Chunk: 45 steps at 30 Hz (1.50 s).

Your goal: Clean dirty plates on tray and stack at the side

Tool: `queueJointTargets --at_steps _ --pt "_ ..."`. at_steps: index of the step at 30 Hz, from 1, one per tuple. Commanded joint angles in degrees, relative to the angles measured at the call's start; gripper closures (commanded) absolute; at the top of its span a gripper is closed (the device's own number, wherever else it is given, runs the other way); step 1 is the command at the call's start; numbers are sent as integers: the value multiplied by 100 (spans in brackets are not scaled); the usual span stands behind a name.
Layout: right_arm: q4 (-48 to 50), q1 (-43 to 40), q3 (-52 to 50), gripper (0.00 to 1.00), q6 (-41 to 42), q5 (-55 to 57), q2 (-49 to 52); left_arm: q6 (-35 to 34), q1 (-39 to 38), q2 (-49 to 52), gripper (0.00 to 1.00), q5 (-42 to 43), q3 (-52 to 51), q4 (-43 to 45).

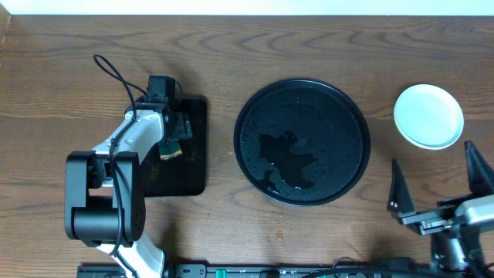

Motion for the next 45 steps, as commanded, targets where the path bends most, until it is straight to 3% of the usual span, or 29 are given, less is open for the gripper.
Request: queueJointTargets --at_steps 1,6,13,22,31,45 --pt "667 52 -990 1 57 282 -468 98 15 -2 10 -52 7 -17" --pt "2490 52 -2522 1 529 581 -962 98 15 -2 11 -55 7 -17" --pt "3410 55 -3674 1 887 920 -1123 98 15 -2 11 -52 7 -17" --pt "2793 52 -4131 1 1054 1051 -1123 98 15 -2 11 -52 7 -17" --pt "914 52 -4129 1 1054 1088 -1123 98 15 -2 11 -52 7 -17" --pt "944 52 -4129 1 1056 1088 -1121 98 15 -2 11 -52 7 -17"
